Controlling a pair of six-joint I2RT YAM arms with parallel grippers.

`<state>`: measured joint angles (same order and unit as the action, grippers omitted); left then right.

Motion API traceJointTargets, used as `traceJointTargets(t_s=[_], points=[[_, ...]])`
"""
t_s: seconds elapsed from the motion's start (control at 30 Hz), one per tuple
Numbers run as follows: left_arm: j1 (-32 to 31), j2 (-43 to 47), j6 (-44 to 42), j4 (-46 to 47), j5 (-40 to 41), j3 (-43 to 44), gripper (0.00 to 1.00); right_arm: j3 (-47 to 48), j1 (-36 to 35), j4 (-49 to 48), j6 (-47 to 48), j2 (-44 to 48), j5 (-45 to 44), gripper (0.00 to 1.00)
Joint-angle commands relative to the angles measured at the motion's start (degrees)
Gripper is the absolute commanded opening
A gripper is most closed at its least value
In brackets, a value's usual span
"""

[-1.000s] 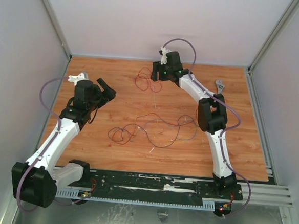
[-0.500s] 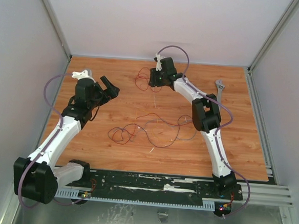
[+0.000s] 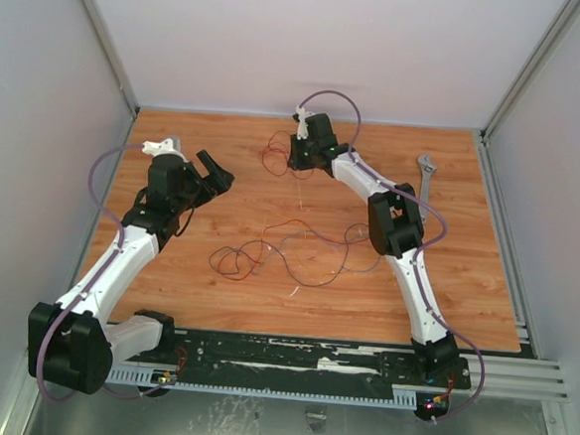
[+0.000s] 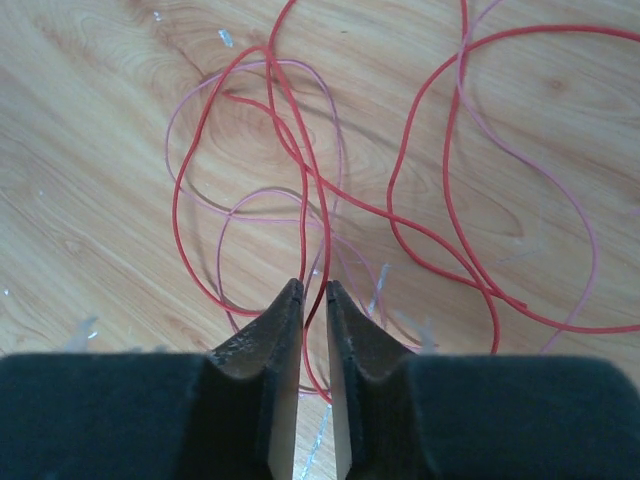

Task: Zip-tie the wires
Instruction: Untie the cable at the center of the board.

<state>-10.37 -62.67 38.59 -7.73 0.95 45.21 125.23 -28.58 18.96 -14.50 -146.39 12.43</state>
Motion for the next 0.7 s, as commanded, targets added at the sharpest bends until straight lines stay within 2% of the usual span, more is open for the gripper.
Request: traceJointTargets(t_s=[0.0,0.13,0.27,0.43,0.53,0.6,0.67], points=[[-0.23,0.6,-0.58,1.93,-0.91,-0.1,0.98,2.08,-0.57,-0.6,0.48,-0.86,0.81,0.12],[-0.2,0.79,-0.56,1.93,-1.05,0.01,0.98,2.12,-0.56,-0.03,1.1,0.2,0.48,0.0],[-0.18,0.95,-0.77,1.93,-1.66,0.76,0.98,2.12,-0.56,1.74,2.43,3.32,-1.35,0.0],[-0.18,0.66,-2.25,2.6,-4.15,3.45,0.98,1.95,-0.52,4.58,6.13,12.14,-6.47,0.0],[-0.18,0.09,-5.35,7.54,-10.0,4.9,0.98,2.35,-0.51,5.27,7.38,18.06,-6.55,0.0],[-0.21,-0.3,-6.56,13.75,-15.76,5.24,0.98,3.92,-0.34,6.11,7.47,21.63,-5.32,0.0],[-0.17,-0.73,-6.73,18.93,-18.09,5.84,0.98,5.44,-0.16,6.6,7.04,25.02,-4.16,0.0]])
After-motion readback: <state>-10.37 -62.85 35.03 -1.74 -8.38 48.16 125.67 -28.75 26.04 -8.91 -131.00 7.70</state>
